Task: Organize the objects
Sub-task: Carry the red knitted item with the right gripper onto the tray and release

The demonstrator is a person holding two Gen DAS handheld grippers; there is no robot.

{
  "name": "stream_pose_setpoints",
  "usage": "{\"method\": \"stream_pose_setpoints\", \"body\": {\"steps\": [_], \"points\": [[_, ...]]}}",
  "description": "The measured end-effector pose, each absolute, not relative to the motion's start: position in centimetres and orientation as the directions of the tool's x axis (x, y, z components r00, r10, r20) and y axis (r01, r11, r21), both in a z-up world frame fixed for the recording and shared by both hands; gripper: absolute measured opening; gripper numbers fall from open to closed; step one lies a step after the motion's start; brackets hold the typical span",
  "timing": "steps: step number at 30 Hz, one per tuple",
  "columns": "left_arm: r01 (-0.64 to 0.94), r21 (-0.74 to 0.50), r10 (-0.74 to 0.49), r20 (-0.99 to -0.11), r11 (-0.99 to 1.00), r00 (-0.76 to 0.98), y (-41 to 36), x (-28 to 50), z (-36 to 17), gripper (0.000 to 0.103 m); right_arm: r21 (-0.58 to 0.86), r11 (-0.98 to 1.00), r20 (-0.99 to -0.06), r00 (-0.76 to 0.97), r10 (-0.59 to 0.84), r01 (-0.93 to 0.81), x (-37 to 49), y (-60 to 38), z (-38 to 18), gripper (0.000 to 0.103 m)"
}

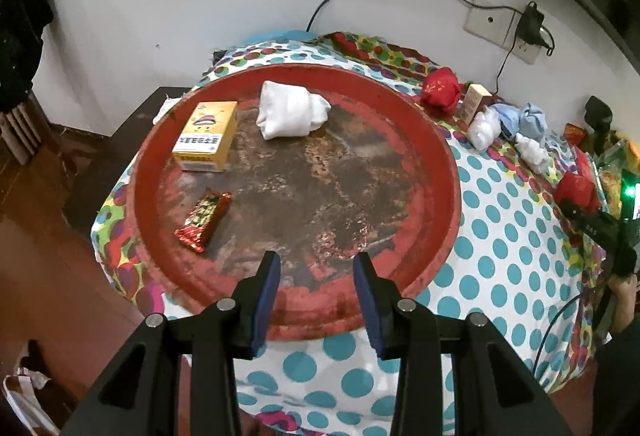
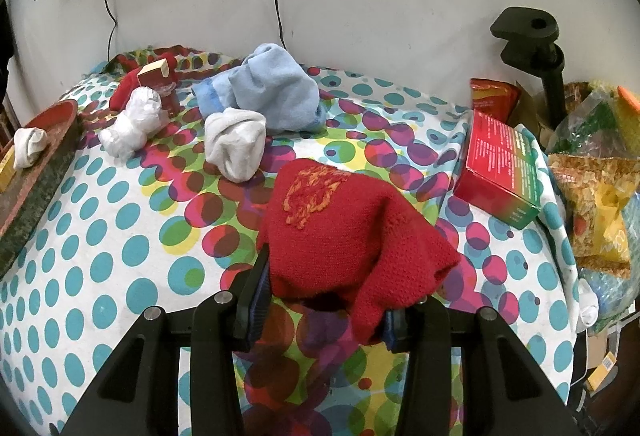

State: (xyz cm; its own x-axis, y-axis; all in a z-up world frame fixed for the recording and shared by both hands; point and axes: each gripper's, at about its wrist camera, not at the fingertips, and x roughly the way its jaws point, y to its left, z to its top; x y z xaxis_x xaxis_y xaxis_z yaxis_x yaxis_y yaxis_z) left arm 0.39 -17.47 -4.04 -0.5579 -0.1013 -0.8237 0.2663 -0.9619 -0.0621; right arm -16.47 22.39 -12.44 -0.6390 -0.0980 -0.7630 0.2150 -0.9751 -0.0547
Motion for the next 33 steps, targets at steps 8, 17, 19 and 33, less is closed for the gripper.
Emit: {"method": "stream_pose_setpoints", "body": {"steps": [8, 17, 19, 33], "points": [[0.301, -0.081, -0.114, -0.808, -0.950, -0.578, -19.5, 2.3, -3.2, 0.039, 0.002, -0.978, -0.773, -0.621, -0.133, 0.207, -16.4, 22.1, -11.9, 0.039], [0.322, -0.121, -0.104, -0.793, -0.939, -0.600, -22.1, 3.3, -2.7, 0.039, -0.032, -0.945, -0.743, -0.641, -0.194, 0.325, -14.6, 16.0, -7.9, 0.039], [0.330, -0.122, -0.110, -0.789, -0.936, -0.605, -22.8, 3.6, -2.5, 0.039, -0.035, -0.932, -0.739, -0.637, -0.219, 0.361, -14.4, 13.8, -7.2, 0.039], [0.420, -0.119, -0.177, -0.781, -0.900, -0.599, -28.6, 6.4, -1.7, 0.039, -0.005, -0.755, -0.767, -0.487, -0.417, 0.655, -14.8, -6.9, -5.5, 0.039]]}}
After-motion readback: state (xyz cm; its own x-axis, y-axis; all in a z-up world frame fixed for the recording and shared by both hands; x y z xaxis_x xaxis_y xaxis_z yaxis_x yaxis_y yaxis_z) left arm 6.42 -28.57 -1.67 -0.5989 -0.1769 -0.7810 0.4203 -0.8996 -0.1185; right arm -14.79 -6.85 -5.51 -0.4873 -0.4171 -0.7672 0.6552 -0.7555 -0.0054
